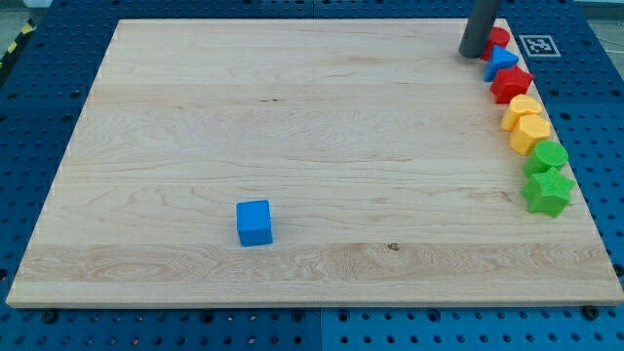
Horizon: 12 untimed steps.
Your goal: Put your arm to the left of the blue cube
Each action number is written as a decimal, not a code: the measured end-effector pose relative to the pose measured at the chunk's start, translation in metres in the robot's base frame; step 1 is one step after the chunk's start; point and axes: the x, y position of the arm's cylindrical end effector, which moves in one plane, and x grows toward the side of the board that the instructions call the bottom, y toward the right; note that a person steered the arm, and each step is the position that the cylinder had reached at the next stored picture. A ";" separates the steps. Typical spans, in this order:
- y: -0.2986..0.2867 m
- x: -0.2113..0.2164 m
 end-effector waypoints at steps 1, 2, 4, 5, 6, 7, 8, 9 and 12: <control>-0.036 0.000; -0.054 0.018; -0.081 0.048; -0.100 0.060; -0.102 0.061; -0.134 0.061; -0.151 0.061; -0.151 0.061; -0.191 0.061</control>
